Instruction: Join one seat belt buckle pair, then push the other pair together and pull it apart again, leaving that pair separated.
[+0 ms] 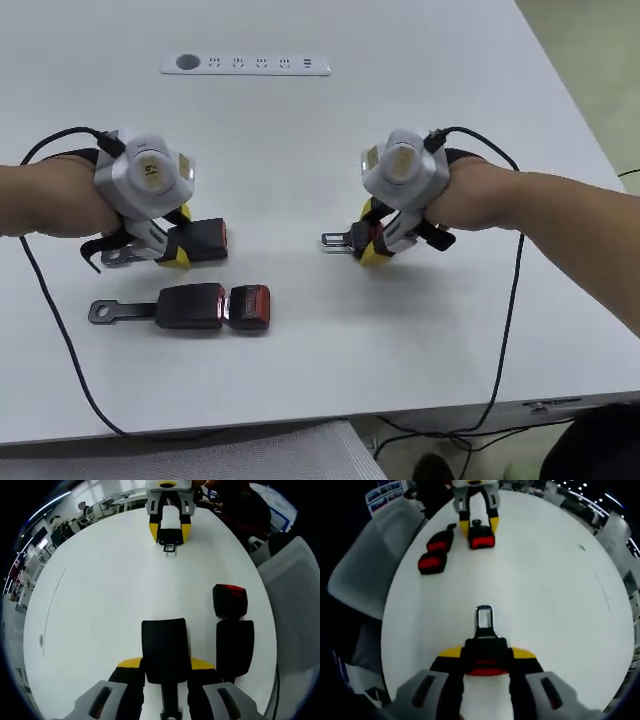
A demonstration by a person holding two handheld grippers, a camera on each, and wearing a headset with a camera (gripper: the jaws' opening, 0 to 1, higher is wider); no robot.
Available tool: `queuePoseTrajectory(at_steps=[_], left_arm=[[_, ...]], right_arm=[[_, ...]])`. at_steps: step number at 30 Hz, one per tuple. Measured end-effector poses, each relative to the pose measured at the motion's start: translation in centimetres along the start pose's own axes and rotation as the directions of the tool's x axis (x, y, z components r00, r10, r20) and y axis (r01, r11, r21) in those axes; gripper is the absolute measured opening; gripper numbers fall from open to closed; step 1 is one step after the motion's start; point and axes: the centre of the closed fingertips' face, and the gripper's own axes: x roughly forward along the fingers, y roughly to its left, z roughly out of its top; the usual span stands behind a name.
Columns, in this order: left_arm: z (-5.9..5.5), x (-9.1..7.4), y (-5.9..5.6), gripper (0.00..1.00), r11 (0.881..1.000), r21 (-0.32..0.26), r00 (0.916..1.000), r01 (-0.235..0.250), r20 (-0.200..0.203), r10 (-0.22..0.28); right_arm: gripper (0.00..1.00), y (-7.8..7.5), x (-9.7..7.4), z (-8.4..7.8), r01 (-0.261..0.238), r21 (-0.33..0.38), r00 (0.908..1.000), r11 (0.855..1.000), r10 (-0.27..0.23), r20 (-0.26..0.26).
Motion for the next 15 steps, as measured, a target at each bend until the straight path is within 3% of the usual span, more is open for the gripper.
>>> queuePoseTrajectory(at_steps=[6,11,15], left_arm=[[0.0,0.0,-0.1,0.32,1.000,0.001,0.9996,0.009,-0.027,-0.009],[-0.1,0.0,0.0,0.33,0.999,-0.004,0.9991,0.039,-0.017,-0.039],[-0.1,0.0,-0.1,0.33,0.999,0.000,0.9991,0.037,-0.021,-0.037]], right_arm=[[0.33,0.3,-0.1,0.2,0.022,0.026,0.9991,0.999,-0.023,0.036],[0.34,0.4,0.0,0.4,0.029,0.037,0.9990,0.999,-0.030,0.032],[0.34,0.4,0.5,1.8,0.039,0.028,0.9986,0.999,-0.040,0.035]])
